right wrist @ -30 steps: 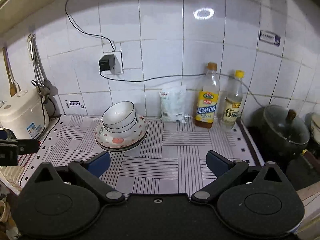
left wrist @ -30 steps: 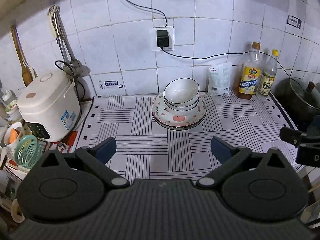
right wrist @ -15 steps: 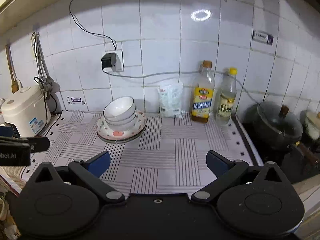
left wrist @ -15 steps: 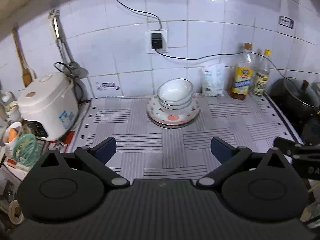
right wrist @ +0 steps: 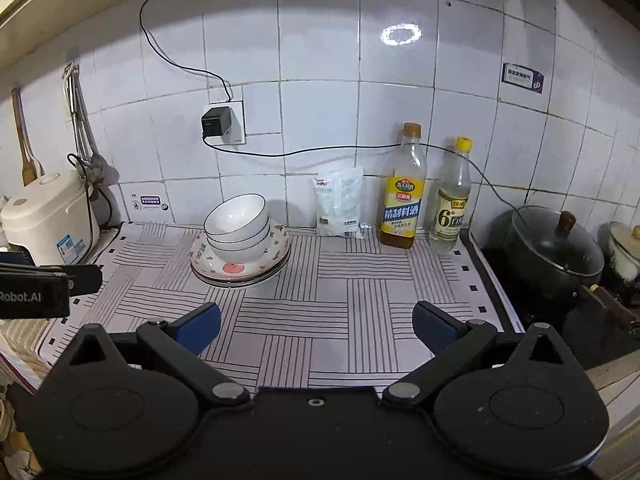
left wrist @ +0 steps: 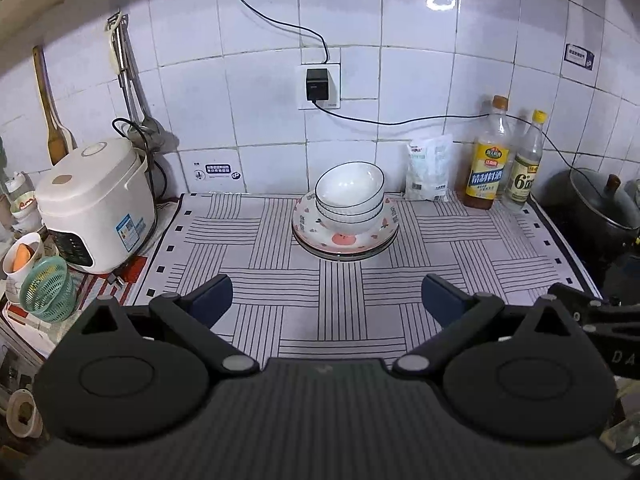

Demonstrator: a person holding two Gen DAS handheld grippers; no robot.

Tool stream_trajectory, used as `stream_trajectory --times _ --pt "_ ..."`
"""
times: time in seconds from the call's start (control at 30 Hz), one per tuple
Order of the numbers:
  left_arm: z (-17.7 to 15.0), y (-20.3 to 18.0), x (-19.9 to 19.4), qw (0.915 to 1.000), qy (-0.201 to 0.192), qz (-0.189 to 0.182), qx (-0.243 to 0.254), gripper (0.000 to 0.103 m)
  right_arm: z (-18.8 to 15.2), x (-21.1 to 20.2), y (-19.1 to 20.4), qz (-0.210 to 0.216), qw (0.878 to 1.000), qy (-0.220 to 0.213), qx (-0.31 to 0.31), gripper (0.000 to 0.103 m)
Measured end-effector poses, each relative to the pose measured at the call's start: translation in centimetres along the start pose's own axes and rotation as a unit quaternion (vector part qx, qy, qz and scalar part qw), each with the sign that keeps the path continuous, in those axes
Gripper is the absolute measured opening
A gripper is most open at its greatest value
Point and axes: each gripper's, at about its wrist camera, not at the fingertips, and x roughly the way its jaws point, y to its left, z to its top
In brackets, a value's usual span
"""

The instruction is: Organize plates and bowls

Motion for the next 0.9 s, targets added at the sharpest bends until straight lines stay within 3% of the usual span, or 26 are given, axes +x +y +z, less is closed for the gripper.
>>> stream_trajectory --times 0.9 --pt "-1.5 -0.2 -0.7 0.9998 -0.016 0.004 0.009 0.102 -1.0 -0.3 0.3 -0.016 1.000 -0.001 0.000 0.103"
